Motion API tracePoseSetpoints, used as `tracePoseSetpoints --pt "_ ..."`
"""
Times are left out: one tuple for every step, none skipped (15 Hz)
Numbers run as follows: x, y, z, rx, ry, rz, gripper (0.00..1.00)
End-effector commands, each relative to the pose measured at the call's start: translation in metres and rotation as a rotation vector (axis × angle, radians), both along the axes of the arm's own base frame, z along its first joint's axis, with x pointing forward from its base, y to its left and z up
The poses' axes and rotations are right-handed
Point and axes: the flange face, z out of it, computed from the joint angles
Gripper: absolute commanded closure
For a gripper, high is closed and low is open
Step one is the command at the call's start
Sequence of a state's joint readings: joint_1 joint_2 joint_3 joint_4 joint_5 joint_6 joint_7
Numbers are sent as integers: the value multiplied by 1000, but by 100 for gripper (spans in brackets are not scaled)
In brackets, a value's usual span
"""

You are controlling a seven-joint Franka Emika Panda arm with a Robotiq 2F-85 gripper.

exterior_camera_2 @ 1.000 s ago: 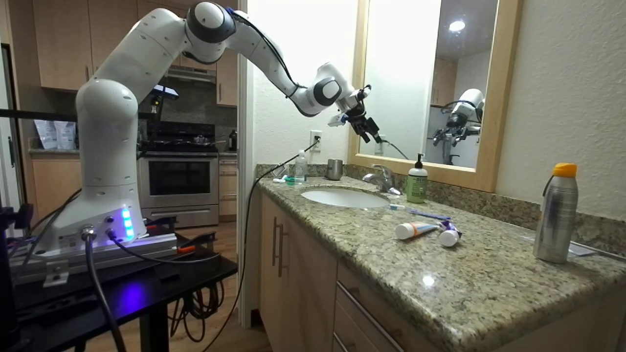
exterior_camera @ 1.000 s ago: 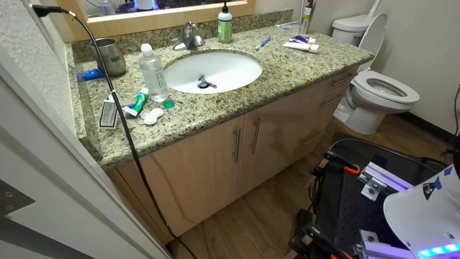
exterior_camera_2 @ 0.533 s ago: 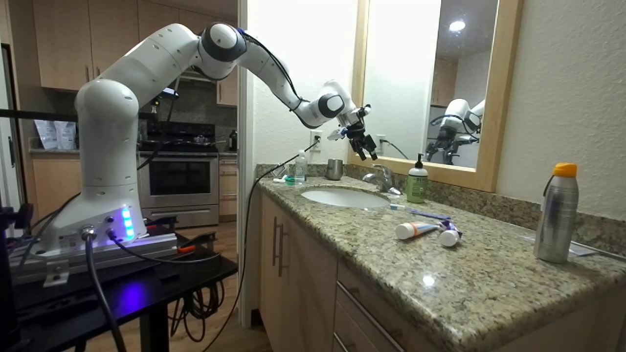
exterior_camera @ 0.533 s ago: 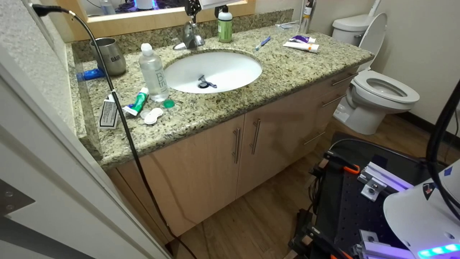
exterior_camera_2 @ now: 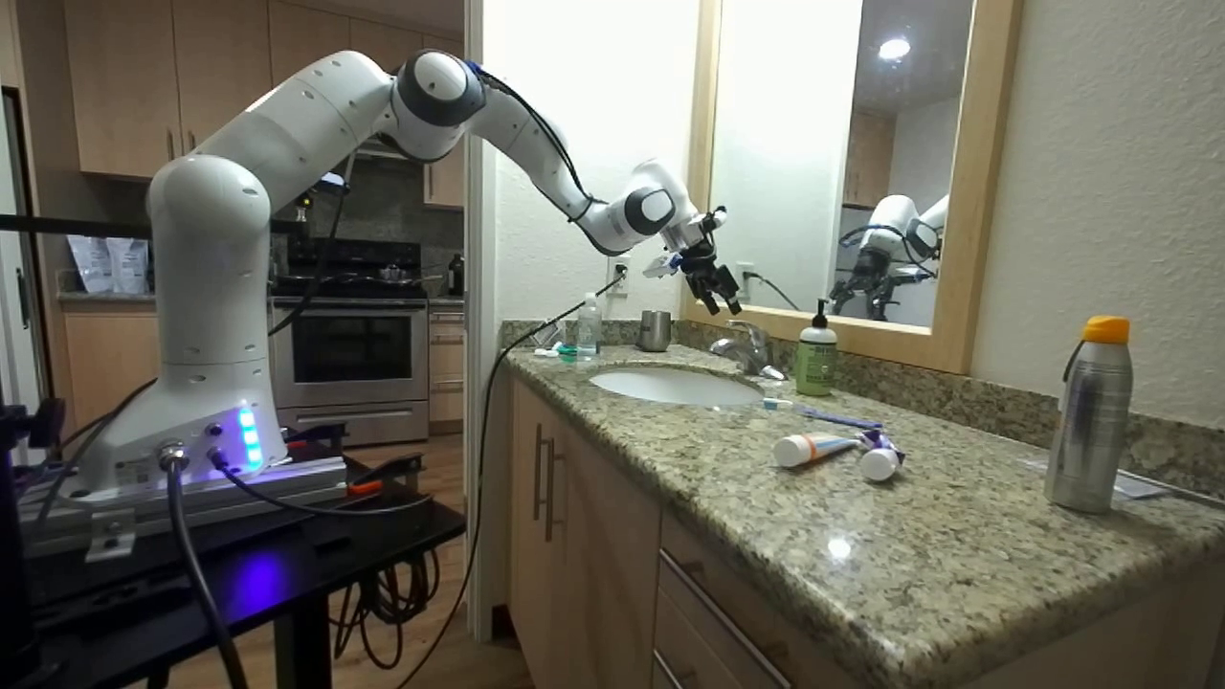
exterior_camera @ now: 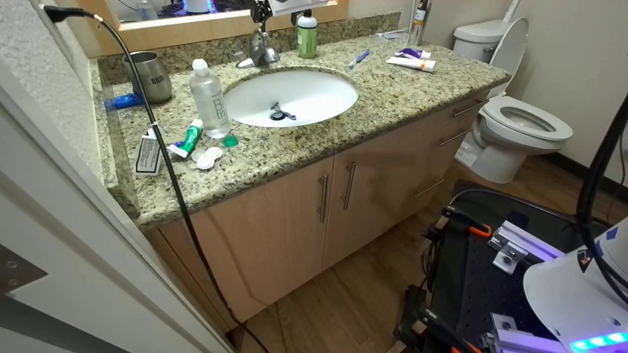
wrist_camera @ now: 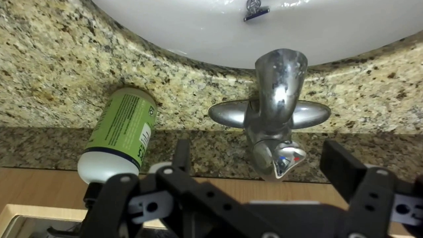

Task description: Move the faucet handle upwards and pick up the toothbrush and wash it

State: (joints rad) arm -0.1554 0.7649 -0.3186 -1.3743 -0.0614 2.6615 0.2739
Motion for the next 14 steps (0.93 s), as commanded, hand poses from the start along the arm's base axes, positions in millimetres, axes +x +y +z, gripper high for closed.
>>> tracePoseSetpoints --pt "12 -4 -20 -16 -41 -5 0" --pt "15 -3 -25 -13 -52 -2 0" --pt "17 0 -30 -11 -65 1 0" --pt "20 2 -33 -11 -85 8 0" --pt "22 4 -36 -15 -101 9 0" --pt "25 4 -38 -22 -122 13 0" --pt "28 4 -39 -26 -138 13 0" --pt "30 3 -42 -34 -156 9 0" --pt "23 7 -38 -26 -111 14 0" --pt "24 8 -41 -27 -114 15 0" --pt "24 8 -42 -27 -113 15 0" --pt "24 8 -41 -27 -114 15 0" --pt "24 6 -41 -27 -116 1 0" --pt "24 5 -41 -23 -121 -2 0"
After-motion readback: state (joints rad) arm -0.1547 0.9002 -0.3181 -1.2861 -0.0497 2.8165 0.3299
